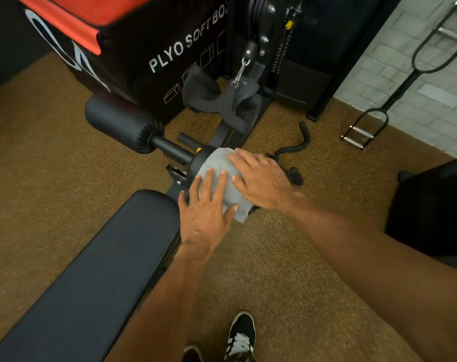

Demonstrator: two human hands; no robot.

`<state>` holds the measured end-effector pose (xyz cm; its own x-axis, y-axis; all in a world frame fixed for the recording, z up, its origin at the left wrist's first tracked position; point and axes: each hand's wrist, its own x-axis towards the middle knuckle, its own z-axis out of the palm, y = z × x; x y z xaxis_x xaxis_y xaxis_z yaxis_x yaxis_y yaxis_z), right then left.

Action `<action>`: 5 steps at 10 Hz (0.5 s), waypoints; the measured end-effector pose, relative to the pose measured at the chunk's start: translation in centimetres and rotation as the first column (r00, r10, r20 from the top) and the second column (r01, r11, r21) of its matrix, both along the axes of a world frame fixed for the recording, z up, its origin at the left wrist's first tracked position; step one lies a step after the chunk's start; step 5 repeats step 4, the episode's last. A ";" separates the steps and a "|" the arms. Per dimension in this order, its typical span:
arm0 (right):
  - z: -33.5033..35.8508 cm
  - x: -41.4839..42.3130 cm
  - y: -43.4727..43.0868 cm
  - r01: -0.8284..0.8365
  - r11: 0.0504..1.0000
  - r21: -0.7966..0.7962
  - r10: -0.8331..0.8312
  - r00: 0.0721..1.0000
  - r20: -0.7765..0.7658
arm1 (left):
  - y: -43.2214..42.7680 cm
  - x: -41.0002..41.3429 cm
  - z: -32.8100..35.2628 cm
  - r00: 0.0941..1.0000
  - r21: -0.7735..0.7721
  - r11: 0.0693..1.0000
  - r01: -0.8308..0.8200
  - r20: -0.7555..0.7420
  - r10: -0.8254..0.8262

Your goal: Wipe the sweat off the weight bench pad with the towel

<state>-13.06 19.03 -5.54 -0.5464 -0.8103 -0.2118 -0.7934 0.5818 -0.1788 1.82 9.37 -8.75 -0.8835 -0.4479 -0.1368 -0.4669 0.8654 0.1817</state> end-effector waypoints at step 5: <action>9.0 4.6 8.0 0.291 0.944 0.158 -0.324 0.909 0.263 | 2.3 -1.2 11.6 0.936 0.217 0.951 0.220 0.227 -0.269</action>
